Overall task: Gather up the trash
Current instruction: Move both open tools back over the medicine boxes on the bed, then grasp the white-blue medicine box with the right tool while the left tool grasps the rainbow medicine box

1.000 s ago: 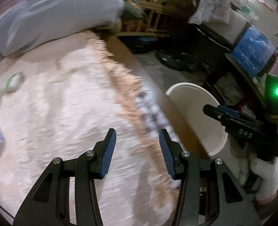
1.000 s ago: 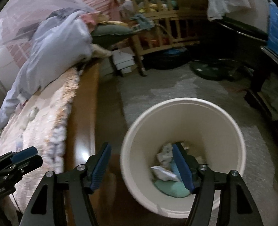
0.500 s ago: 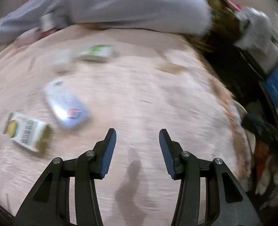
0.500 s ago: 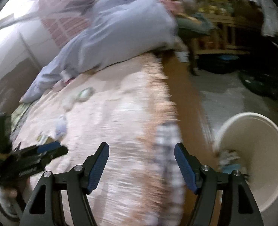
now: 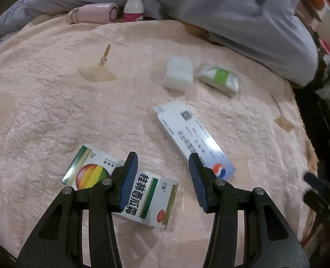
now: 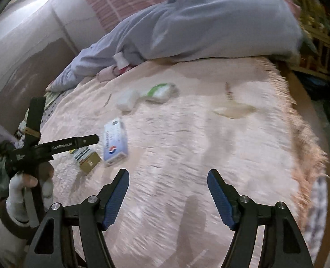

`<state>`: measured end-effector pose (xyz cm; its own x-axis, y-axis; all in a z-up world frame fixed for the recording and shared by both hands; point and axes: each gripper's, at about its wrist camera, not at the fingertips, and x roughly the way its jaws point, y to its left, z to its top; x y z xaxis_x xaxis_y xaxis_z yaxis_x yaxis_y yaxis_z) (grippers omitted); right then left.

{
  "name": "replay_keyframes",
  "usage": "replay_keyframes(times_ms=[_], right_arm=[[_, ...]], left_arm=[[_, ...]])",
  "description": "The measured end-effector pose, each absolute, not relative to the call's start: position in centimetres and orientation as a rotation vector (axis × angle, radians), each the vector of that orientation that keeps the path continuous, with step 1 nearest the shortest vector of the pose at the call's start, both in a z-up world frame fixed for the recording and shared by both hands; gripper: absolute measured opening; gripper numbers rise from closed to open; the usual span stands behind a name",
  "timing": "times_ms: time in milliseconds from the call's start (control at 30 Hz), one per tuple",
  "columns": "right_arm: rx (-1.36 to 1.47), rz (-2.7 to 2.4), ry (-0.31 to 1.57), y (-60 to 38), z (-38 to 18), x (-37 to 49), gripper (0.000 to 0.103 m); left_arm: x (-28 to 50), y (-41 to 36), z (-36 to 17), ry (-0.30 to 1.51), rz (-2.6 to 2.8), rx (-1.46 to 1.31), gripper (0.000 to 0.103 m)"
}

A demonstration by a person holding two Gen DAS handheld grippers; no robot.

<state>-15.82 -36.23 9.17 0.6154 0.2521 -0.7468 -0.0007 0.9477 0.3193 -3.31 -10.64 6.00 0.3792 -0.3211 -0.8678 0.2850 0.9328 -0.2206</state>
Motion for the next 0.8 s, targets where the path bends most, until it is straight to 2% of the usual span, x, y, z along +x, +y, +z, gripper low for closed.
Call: replay_keyframes(times_ms=[167,333,500,633,800], right_arm=[[0.254,0.207,0.93,-32.9,8.8,-12.8,0.071],[0.242,0.234,0.934,-30.5,8.4,-10.4,0.071],[0.252,0.223,0.934,-30.4,8.4,-10.2,0.071],[0.251,0.208,0.953,-31.0,8.2,-9.9,0.071],[0.232,0.233,0.971,-30.1,7.7,-8.5,0.073]], left_arm=[[-4.5,-9.3,6.6,1.152,-0.458,0.0,0.045],[-2.0,-8.3,7.8,1.113,-0.454,-0.146,0.045],[-0.1,-9.8,5.8,1.165,-0.539,-0.249,0.045],[-1.4,-10.6,4.9,1.226,-0.601,-0.195,0.045],[-3.9,-7.5,5.9,1.242,-0.596,-0.158,0.045]])
